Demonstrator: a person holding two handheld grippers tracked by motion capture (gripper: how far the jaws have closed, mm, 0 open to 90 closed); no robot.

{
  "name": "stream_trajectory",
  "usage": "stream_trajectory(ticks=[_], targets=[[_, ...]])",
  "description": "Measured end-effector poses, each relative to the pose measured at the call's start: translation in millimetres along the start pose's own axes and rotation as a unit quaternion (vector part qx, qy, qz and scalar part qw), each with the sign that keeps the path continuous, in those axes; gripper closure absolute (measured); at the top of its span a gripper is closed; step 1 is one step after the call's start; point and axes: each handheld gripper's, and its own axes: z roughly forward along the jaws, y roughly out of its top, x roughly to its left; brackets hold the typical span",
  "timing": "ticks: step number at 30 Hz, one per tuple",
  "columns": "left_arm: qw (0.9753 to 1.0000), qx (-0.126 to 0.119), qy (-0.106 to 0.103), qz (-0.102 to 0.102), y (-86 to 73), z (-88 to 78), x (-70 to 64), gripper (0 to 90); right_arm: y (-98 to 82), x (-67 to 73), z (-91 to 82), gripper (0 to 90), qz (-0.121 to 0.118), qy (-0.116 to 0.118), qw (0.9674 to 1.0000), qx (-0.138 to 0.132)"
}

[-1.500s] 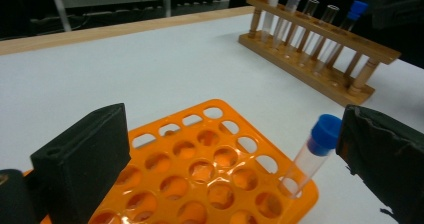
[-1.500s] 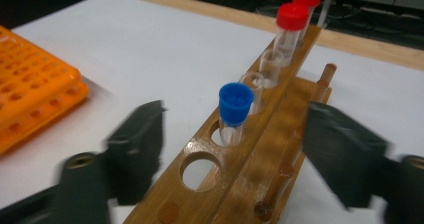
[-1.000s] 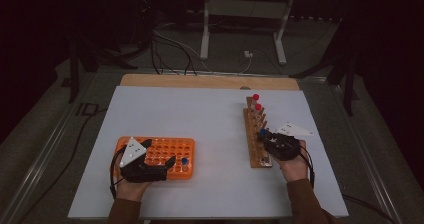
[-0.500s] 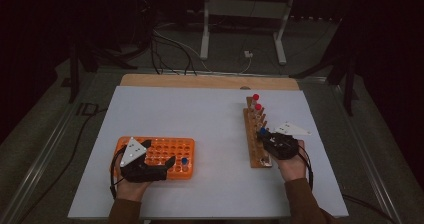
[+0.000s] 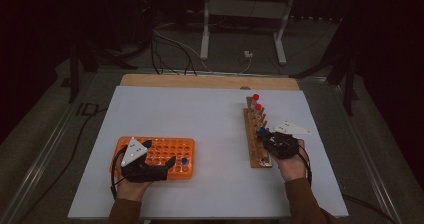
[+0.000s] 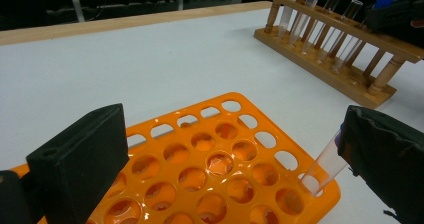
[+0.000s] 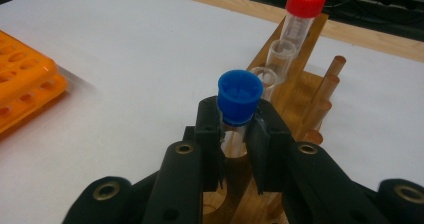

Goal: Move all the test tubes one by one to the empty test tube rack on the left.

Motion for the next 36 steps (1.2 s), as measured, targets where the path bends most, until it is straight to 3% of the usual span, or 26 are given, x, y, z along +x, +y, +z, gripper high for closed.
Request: stream_trajectory(ticks=[26, 36], targets=[[1.0000, 0.007, 0.001, 0.000, -0.6, 2.3, -0.2, 0.4, 25.6, -1.7, -22.5, 76.9, -0.007, 0.012, 0.9995, -0.027], [1.0000, 0.003, 0.003, -0.002, 0.0, 1.5, 0.4, 0.5, 39.4, 1.8, -32.3, 76.9, -0.025, 0.011, 0.9990, -0.036]])
